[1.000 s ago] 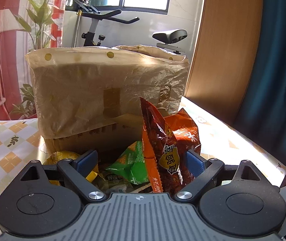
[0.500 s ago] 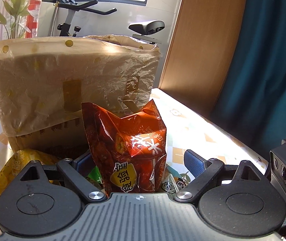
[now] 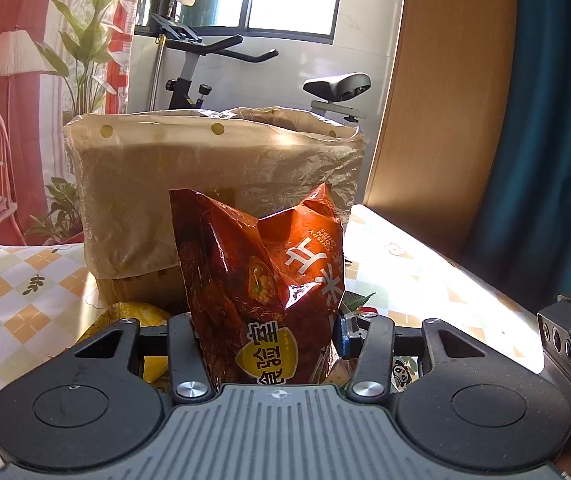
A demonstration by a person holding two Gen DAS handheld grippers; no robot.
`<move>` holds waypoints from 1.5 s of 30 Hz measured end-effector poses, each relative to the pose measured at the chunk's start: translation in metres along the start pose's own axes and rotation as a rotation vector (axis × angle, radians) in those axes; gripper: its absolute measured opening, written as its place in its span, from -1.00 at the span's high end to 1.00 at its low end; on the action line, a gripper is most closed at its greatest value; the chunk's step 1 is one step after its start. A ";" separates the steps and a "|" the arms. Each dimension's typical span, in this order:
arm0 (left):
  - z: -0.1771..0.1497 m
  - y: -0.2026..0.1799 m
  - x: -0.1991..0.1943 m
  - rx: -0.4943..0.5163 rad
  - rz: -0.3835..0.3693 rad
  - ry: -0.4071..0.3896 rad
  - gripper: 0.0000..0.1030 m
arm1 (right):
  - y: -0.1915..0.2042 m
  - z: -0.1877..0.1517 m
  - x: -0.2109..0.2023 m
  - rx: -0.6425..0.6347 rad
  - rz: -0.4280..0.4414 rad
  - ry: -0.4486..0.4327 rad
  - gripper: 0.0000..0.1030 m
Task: Organize snacks
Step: 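Grasp the red chip bag with the left gripper while the right gripper grasps the green snack bag, then lift both held bags and carry them over the cardboard box opening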
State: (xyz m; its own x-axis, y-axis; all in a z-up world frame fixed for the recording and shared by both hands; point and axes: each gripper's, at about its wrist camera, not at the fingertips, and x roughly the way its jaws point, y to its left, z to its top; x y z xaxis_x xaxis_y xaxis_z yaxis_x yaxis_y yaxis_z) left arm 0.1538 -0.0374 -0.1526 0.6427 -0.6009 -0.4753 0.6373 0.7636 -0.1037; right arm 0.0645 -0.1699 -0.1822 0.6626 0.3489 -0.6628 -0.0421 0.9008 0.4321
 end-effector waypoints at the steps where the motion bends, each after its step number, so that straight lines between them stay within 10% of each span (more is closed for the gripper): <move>1: -0.001 0.001 -0.009 -0.008 0.028 -0.012 0.02 | -0.002 0.000 0.002 0.023 0.012 0.002 -0.84; 13: 0.008 0.008 -0.063 -0.061 0.200 -0.061 0.01 | 0.021 0.005 -0.022 -0.039 0.049 -0.040 -0.40; 45: 0.114 -0.020 -0.086 -0.053 0.309 -0.281 0.00 | 0.047 0.134 -0.126 -0.266 -0.075 -0.369 -0.38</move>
State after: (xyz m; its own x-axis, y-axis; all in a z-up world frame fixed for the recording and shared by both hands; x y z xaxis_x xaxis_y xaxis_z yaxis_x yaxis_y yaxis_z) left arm 0.1341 -0.0281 -0.0097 0.8956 -0.3775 -0.2354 0.3786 0.9246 -0.0423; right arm 0.0794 -0.2063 0.0035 0.8909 0.2087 -0.4035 -0.1425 0.9718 0.1879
